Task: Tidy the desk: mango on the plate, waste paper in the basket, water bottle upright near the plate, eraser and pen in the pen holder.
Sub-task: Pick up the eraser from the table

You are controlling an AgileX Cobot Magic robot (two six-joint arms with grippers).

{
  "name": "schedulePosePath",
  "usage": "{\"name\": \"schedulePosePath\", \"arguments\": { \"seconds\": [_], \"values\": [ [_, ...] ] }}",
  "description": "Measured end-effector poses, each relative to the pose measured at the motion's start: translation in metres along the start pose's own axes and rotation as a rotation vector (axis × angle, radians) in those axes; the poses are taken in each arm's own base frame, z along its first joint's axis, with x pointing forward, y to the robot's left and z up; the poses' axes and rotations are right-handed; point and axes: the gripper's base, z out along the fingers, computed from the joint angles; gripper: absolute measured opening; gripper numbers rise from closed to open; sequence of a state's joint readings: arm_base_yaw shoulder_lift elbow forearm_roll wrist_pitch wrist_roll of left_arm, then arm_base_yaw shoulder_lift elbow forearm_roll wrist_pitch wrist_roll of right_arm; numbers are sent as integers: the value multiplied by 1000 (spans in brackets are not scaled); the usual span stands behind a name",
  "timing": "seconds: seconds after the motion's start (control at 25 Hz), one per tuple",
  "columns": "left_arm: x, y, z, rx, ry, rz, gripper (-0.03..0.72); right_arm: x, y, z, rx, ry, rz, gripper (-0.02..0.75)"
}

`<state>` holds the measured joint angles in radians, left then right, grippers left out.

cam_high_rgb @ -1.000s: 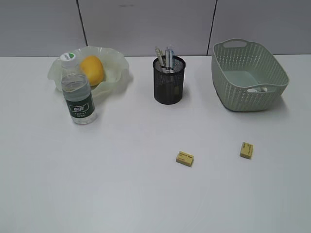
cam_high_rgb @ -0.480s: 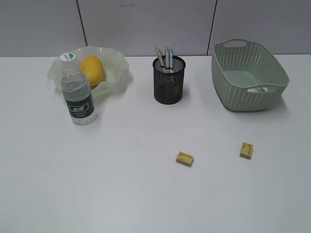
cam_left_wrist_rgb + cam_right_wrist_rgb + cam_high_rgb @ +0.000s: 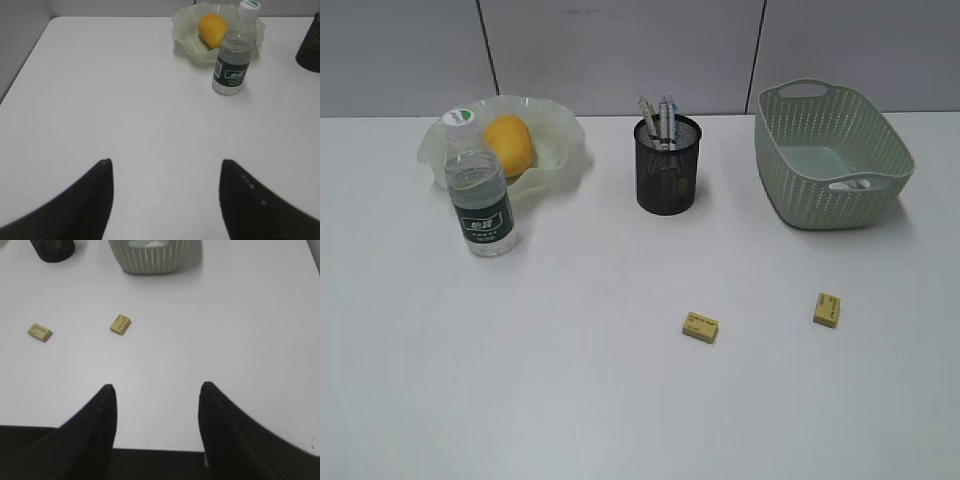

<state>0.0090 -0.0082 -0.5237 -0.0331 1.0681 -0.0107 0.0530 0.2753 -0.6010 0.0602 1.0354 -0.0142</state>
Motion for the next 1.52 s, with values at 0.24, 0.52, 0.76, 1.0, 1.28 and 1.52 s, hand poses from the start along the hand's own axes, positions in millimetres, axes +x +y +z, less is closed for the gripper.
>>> {"name": "schedulePosePath", "arguments": {
  "seconds": [0.24,0.52,0.76,1.0,1.28,1.52],
  "values": [
    [0,0,0,0,0,0,508,-54,-1,41,12,251,120,424],
    [0,0,0,0,0,0,507,-96,-3,114,69,552,273,438],
    [0,0,0,0,0,0,507,-101,10,185,19,635,344,545],
    [0,0,0,0,0,0,507,-71,48,258,43,763,345,564],
    [0,0,0,0,0,0,505,-52,63,323,99,857,348,564],
    [0,0,0,0,0,0,505,-40,66,351,125,889,359,564]
  ]
}}
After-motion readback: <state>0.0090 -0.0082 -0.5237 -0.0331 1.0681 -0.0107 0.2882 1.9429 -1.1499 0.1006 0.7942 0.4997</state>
